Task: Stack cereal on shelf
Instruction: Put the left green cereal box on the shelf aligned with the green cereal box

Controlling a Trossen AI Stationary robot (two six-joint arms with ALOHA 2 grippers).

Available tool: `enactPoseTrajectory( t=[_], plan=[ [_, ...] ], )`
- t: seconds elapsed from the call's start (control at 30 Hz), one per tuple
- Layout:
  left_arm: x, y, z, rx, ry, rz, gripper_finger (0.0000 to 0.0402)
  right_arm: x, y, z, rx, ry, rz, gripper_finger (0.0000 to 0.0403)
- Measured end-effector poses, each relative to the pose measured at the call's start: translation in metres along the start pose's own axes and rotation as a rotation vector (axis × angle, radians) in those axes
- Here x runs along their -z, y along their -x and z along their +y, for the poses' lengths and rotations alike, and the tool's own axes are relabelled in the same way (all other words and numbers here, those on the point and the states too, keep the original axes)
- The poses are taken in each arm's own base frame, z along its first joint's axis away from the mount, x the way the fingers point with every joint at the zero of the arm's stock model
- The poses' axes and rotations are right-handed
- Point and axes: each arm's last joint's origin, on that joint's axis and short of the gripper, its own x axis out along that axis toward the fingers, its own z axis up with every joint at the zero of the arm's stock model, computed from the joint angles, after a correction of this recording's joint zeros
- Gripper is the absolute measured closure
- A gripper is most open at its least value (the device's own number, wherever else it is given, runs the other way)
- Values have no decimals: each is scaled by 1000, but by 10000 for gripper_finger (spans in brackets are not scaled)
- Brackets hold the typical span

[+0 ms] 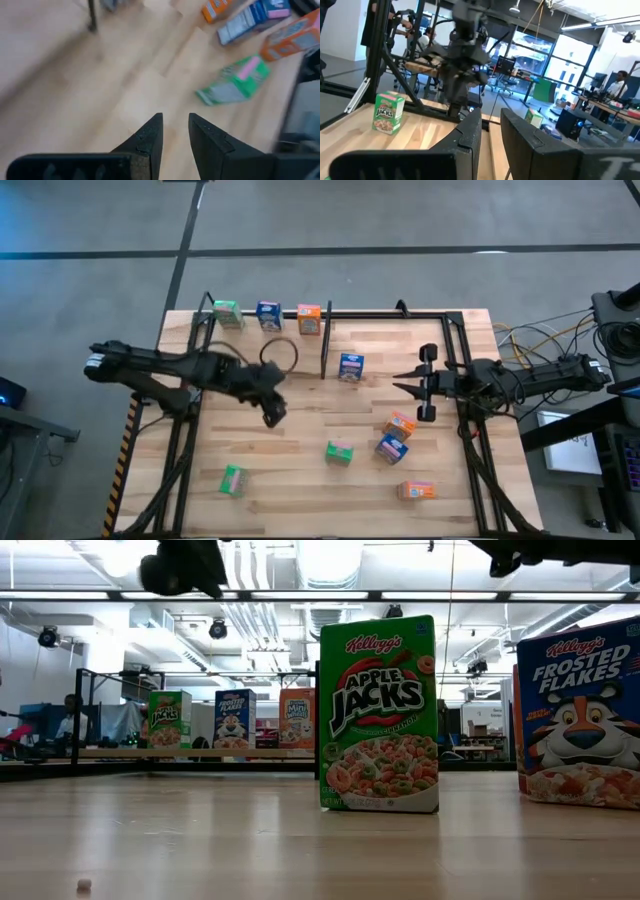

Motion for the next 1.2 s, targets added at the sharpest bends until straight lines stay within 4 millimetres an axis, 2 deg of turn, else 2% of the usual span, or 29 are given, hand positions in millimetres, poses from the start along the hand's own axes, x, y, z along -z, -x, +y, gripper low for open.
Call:
enactPoseTrajectory(
  t=[0.37, 0.57, 0.83, 1.0, 1.2],
  plan=[
    [54, -4, -44, 44, 468, 223, 326, -13, -2, -4, 14, 123, -35, 339],
    [78, -2, -69, 9, 546, 295, 326, -19, -4, -6, 19, 162, -46, 339],
    [108, 7, -84, -191, 621, 403, 323, -20, -16, -5, 8, 194, -23, 339],
    [119, 17, -86, -302, 672, 404, 293, -20, -25, -3, 2, 204, -11, 339],
    [136, 14, -90, -385, 685, 406, 226, -20, -37, -2, -11, 211, 19, 339]
  ],
)
